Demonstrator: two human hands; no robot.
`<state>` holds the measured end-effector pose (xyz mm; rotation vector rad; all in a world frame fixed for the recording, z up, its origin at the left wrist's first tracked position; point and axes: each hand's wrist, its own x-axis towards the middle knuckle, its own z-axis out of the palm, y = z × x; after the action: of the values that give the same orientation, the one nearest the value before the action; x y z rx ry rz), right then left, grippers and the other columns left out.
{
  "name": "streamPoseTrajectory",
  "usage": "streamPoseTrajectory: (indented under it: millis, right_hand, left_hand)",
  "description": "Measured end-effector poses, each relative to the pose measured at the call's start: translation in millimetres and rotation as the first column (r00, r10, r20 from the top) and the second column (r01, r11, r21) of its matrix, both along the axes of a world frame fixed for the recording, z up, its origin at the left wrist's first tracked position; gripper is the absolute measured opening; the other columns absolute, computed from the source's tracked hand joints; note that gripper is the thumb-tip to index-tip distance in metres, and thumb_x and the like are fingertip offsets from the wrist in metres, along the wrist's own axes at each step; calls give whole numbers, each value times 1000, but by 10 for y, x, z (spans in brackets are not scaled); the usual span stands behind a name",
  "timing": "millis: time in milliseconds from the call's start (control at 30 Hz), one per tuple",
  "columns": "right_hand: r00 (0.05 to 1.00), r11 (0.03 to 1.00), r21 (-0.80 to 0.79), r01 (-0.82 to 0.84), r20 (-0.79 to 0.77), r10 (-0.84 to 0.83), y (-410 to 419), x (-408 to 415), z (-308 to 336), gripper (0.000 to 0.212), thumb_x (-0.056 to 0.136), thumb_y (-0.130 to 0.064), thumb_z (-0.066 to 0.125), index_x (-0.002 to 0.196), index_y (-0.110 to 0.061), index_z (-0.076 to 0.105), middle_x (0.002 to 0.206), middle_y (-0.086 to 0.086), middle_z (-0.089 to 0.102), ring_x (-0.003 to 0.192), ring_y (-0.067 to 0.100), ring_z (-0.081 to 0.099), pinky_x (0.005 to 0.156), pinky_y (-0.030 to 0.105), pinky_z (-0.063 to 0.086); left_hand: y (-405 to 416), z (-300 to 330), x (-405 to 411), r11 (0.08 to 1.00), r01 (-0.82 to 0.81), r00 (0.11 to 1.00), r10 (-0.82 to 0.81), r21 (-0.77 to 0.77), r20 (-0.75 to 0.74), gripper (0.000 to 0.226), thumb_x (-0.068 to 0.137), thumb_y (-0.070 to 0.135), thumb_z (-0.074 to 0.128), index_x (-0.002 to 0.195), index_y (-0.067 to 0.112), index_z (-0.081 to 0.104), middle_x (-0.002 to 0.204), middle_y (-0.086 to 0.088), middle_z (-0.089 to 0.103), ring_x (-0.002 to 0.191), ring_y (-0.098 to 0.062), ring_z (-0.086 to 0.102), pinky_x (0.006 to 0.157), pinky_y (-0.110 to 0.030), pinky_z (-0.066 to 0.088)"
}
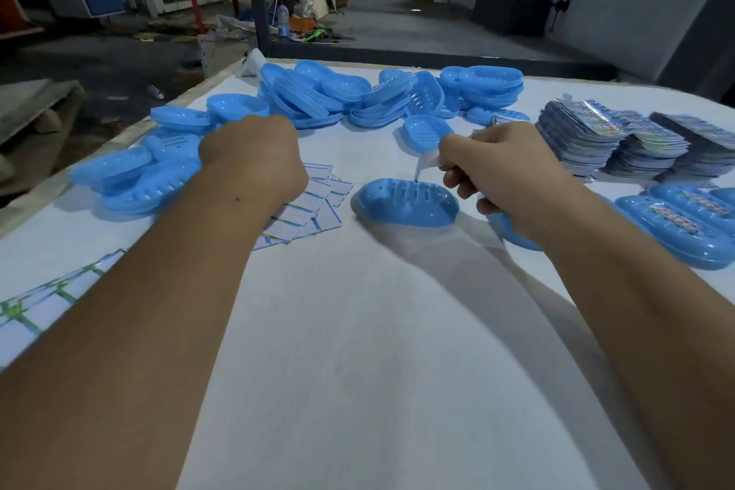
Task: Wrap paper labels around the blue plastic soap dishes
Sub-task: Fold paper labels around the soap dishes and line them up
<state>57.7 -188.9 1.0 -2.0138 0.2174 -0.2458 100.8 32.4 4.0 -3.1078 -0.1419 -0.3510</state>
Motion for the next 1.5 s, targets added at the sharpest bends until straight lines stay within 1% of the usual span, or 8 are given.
streamPoseTrajectory:
  millis: [100, 233, 300, 700, 900, 1200, 1367, 1500]
  right_hand:
    - [1000, 999, -38, 8, 18, -7, 24, 0, -4, 21, 80, -25, 65, 68, -10, 72, 54, -4, 67, 42, 4, 49, 38, 14, 39]
    - [998, 995, -99, 13, 64, -6, 46, -3, -9, 24, 78, -26, 65, 66, -6, 71, 50, -5, 64, 40, 4, 45, 37, 15, 40]
    - [996, 992, -123, 20, 86, -9, 48, -3, -9, 25, 76, -27, 66, 63, -6, 71, 50, -3, 63, 41, 6, 45, 37, 15, 40]
    - [995, 988, -154, 18, 95, -3, 54, -1, -11, 26, 75, -29, 65, 61, -7, 71, 49, -1, 62, 42, 11, 45, 38, 18, 42]
    - [995, 991, -134, 0, 98, 14, 45, -5, -11, 26, 78, -26, 65, 64, -6, 72, 52, -3, 65, 41, 6, 46, 38, 16, 41]
    - [993, 995, -101, 28, 114, -17, 31, 10, -16, 27, 78, -25, 64, 71, 0, 70, 52, -5, 64, 44, 9, 45, 37, 16, 40]
    - [985, 998, -39, 58, 167, -51, 21, 14, -9, 27, 80, -26, 63, 72, -1, 70, 50, -7, 63, 46, 9, 45, 38, 16, 39]
    - [983, 998, -29, 61, 176, -55, 16, 19, -13, 27, 81, -27, 62, 72, -2, 71, 51, -7, 63, 46, 8, 46, 38, 17, 39]
  left_hand:
    - [-117, -9, 33, 948, 147, 984, -112, -283, 136, 7, 88, 25, 65, 93, 22, 69, 88, -1, 67, 83, -21, 61, 63, -30, 43]
    - [-414, -21, -87, 571, 416, 902, -358, -707, 241, 18, 81, 33, 74, 64, 28, 73, 58, 18, 66, 55, 7, 57, 47, -9, 40]
    - [-489, -47, -113, 518, 434, 889, -381, -737, 256, 15, 80, 33, 75, 68, 24, 76, 60, 10, 68, 49, 3, 52, 43, -7, 38]
    - [-417, -68, -50, 595, 366, 920, -349, -715, 179, 18, 81, 33, 65, 70, 25, 75, 67, 9, 71, 45, 2, 52, 54, -23, 39]
    - [-375, -63, -73, 794, 258, 943, -332, -550, -37, 45, 80, 41, 33, 83, 23, 74, 91, 2, 73, 89, -21, 65, 87, -41, 54]
    - [-289, -110, -39, 855, 263, 904, -381, -446, -197, 36, 89, 46, 53, 123, 39, 62, 128, 12, 61, 109, -15, 59, 97, -37, 48]
    - [-268, -112, -1, 795, 241, 906, -391, -557, -166, 13, 83, 39, 67, 95, 37, 69, 88, 11, 70, 75, -9, 64, 59, -25, 44]
    - [-180, -58, 62, 834, 191, 967, -251, -518, -49, 16, 84, 27, 59, 83, 16, 71, 79, 2, 62, 70, -19, 54, 64, -31, 47]
